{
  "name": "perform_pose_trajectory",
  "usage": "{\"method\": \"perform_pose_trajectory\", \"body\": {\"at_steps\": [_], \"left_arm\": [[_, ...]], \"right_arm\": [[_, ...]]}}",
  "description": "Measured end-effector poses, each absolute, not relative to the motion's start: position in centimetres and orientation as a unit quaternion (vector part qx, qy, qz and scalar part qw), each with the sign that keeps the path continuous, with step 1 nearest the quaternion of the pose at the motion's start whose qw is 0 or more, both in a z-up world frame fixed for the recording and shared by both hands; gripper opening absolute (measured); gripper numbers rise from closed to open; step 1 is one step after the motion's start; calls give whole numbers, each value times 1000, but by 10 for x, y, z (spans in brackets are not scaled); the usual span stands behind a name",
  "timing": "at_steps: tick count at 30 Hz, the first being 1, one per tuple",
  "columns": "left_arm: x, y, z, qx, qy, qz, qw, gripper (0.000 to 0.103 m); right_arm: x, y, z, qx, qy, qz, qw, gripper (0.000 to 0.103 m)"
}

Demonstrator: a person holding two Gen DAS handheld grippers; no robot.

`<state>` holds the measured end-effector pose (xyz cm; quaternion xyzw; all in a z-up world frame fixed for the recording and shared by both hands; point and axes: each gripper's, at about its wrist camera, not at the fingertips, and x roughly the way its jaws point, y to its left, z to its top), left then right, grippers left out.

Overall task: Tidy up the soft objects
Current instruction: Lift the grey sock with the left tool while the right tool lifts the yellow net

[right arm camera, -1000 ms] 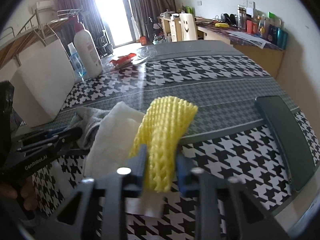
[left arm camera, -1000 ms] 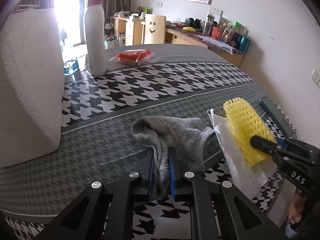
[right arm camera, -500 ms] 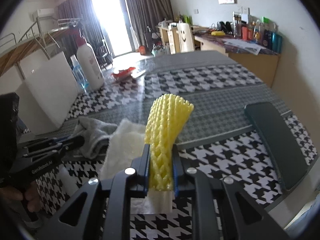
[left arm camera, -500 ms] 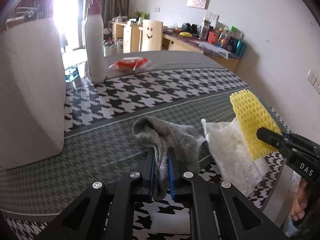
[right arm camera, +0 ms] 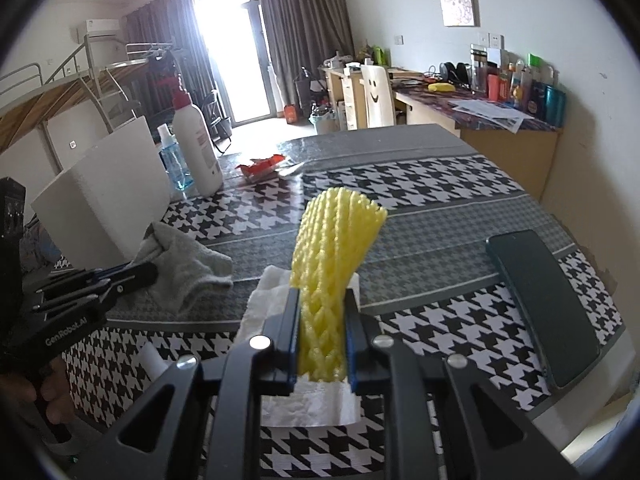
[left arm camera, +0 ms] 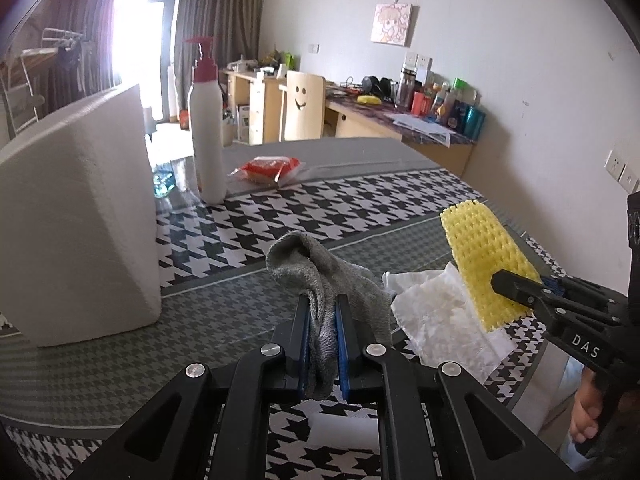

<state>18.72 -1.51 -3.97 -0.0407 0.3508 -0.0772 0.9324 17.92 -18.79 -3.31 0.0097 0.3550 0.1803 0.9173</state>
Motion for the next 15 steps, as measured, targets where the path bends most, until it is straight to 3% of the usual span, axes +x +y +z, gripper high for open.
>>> {"method": "perform_pose_trajectory", "body": {"at_steps": [15], "left_arm": [[162, -8, -29, -36, 330, -59, 941, 12]], "right_arm": [[159, -175, -20, -3, 332, 199, 922, 22]]}}
